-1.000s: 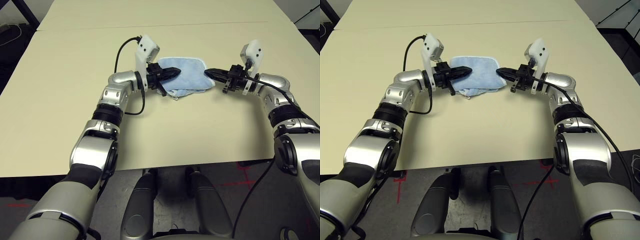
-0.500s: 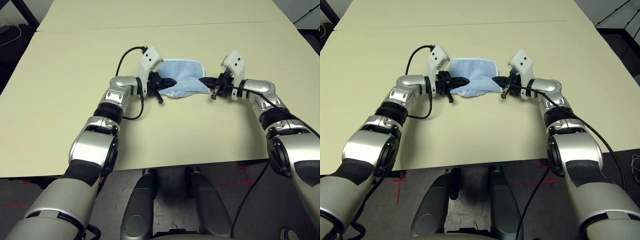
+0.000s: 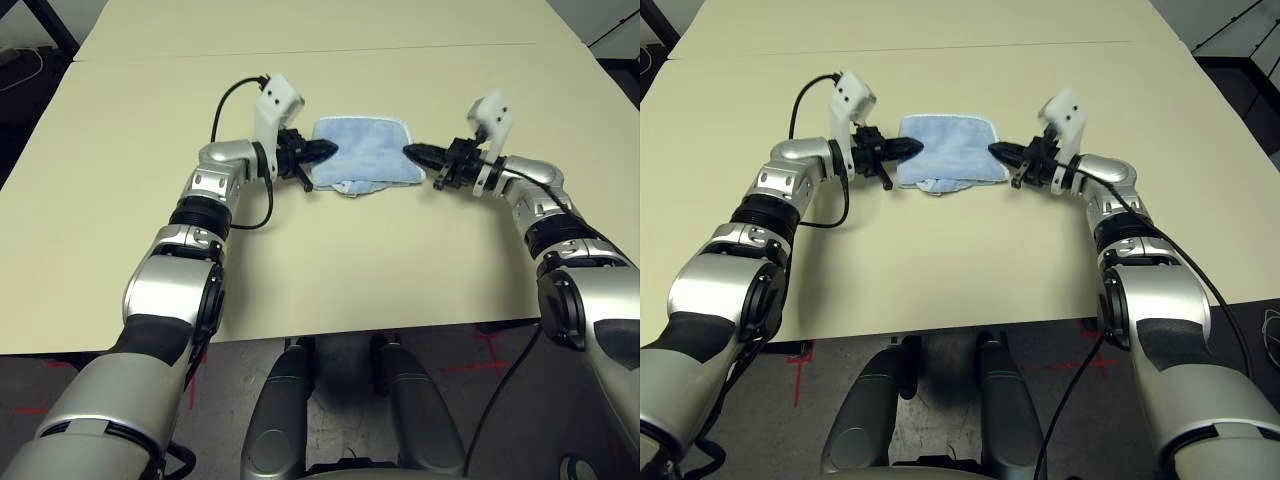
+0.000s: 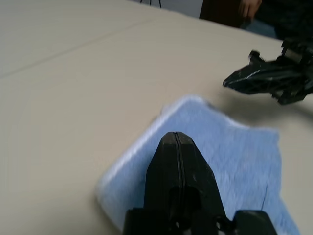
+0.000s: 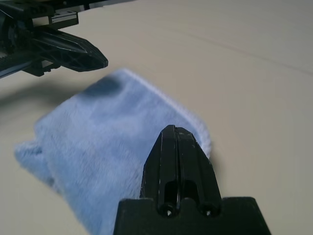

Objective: Fold the towel and set it aside.

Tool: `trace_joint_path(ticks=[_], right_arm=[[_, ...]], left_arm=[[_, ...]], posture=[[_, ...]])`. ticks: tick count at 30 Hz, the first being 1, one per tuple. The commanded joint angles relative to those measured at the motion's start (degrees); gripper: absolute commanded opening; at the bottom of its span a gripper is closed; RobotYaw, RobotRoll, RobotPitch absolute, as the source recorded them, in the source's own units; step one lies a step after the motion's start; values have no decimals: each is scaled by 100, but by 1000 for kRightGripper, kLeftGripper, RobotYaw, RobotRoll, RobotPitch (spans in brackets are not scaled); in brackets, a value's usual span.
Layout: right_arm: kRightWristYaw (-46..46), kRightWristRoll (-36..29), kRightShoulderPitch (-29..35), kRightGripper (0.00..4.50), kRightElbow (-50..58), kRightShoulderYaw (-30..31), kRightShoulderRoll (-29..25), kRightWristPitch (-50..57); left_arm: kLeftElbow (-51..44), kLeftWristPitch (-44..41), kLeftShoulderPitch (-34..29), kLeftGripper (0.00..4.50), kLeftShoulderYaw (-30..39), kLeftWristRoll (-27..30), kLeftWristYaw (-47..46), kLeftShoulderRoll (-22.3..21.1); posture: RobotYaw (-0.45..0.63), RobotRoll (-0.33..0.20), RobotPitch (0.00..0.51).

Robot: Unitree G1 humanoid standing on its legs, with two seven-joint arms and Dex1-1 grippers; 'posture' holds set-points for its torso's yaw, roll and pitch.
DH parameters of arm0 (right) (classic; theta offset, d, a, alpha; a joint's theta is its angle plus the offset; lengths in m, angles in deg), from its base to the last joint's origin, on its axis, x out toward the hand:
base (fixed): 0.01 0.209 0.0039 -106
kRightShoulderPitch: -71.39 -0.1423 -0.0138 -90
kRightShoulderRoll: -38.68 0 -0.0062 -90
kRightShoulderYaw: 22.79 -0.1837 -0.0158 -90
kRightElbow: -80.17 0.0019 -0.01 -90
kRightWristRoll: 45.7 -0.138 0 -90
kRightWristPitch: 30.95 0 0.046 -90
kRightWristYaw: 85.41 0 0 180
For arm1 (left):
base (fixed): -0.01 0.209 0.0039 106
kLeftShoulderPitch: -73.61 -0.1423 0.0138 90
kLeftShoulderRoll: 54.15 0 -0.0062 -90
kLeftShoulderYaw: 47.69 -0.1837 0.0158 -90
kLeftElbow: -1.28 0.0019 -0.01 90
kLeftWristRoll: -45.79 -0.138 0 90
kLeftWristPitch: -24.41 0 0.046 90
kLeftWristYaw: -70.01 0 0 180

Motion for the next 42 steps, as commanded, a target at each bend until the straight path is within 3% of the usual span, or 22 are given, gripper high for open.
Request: trace_joint_path(ticks=[1,12,24,42], right_arm=[[407,124,-15,0,30,72,89,130],[1494,323,-220,0,-35,204,522,453],[1365,476,-375,0,-76,320,460,619],[1481,878,-465,0,-254,558,558,768]], left_arm=[[75,-139,-17,29,66,36,-310,186],[560,11,116,29,-9,-197,-1075,569],[560,-81,74,29,-64,-307,-881,311],[613,-197,-94,29,-256,-539,-743,164]], posture=[[98,0,245],[94,0,256],[98,0,313],[96,0,337]])
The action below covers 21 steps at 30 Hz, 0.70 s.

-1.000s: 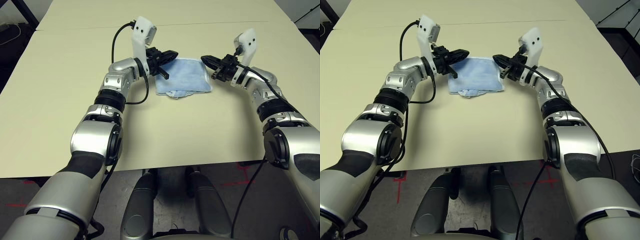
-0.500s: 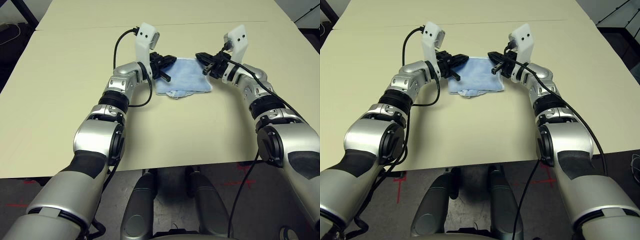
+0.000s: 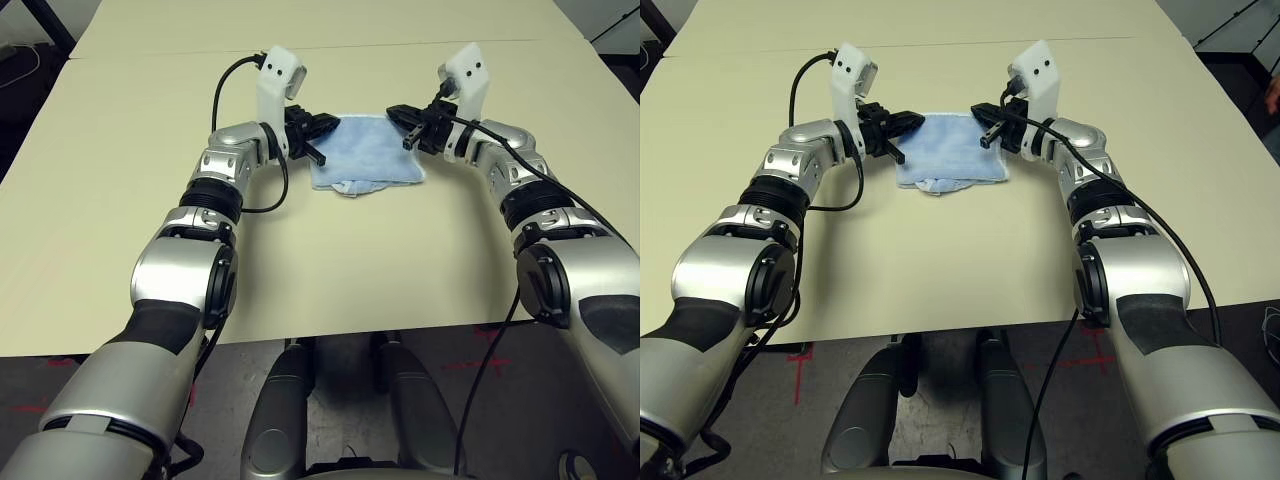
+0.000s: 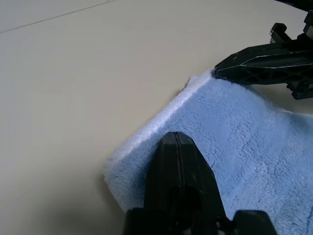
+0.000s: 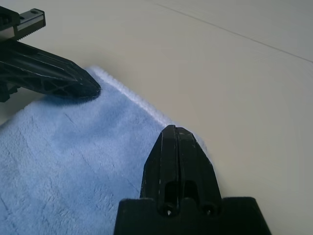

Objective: Fold the towel and set it aside.

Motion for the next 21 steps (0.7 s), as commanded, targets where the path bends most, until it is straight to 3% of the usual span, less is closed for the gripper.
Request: trace_joint_path(ticks=[1,21], right_arm=[[64,71,49,0,-120,69,32,63],[540,295,501,0,-326,207,121,411]], left_arm=[[94,-44,-119,29,-63,-120,-86,48],[334,-262,-393,29,-269,-480,-511,25]], posture=[[96,0,337],[84,0,317]])
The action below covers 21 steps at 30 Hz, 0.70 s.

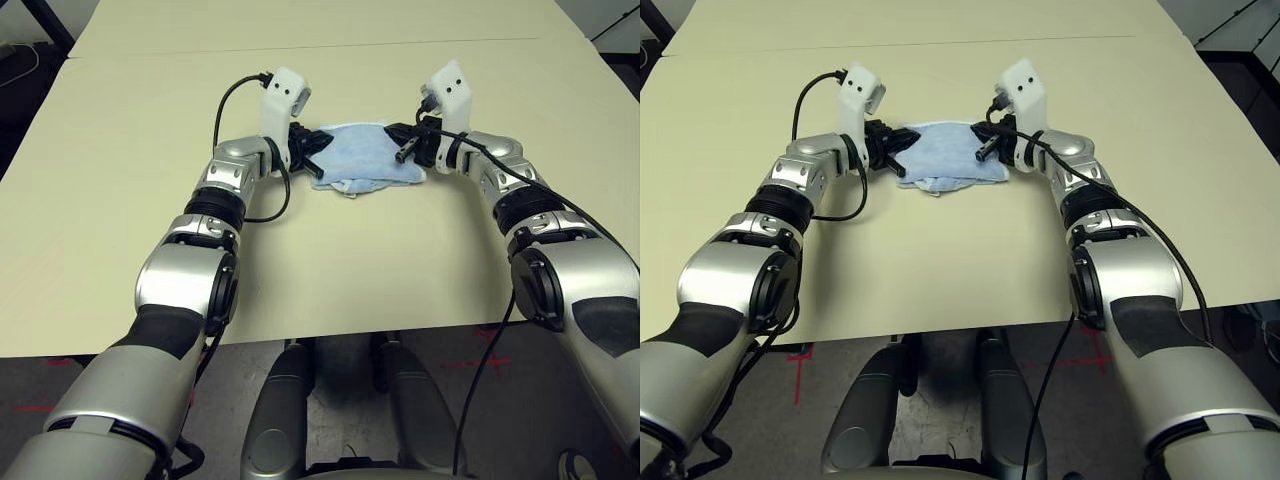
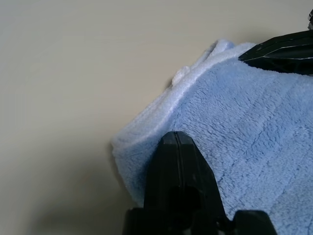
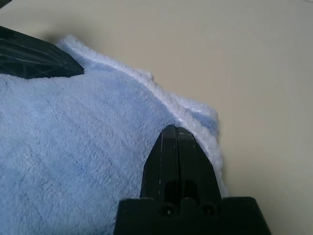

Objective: Fold the towel and set it aside.

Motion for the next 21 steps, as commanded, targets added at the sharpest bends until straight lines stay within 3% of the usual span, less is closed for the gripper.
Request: trace_joint_path(ticks=[1,8,14,21], right_arm=[[77,89,272,0,-174,53,10,117],[-78,-272,-10,0,-57,-296,-92,-156],[-749,-942,-163,0,337,-858,-245,-477],[-848,-1487,419,0,1512,-1160,-443,-365]], left_arm=[[192,-102,-223,29,-117,-175,-23,-11],[116,82,23,29,61,1,-56,-75],[-519,374,126,29,632,705,463,9],[-2071,361,-578,29,912,1030,33,-64]], posture=[[84,0,316],[80,0,304],[68,0,285],[49,0,262]])
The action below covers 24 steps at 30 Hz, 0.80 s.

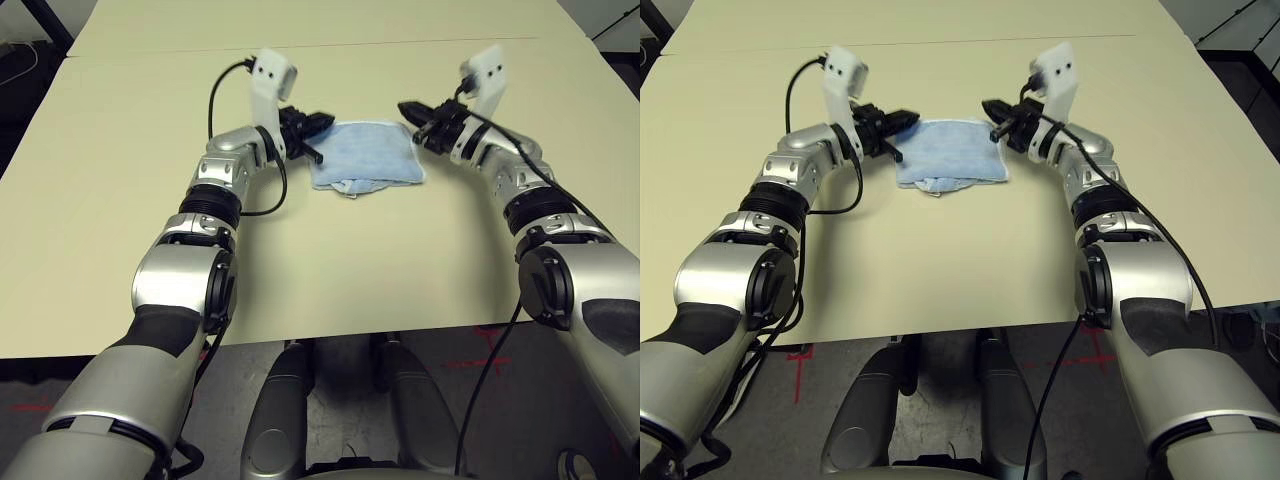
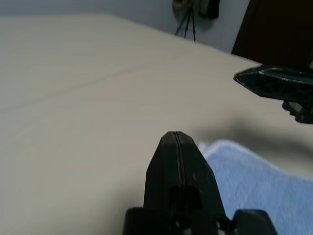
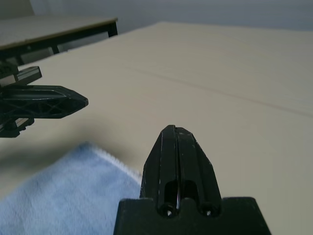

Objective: Fold the towel and set it aside.

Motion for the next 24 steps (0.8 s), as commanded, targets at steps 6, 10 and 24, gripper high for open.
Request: trace_joint_path(ticks=[6,10,24], right_arm=[[723,-434,1521,0,1976,-230,-220,623],[795,-578,2017,0,2509,-205,-255,905],[-544,-565,2126,0,2058,326,-684,1083]], left_arm=[[-2209,-526,-1423,29,224,256,-946,-187],[-2828,-947,-1914,627,143,388,-882,-299],[-3555,-1897,-2491,4449,-363,601,33,-928]], posture=[[48,0,253],[49,0,253],[59,0,253]])
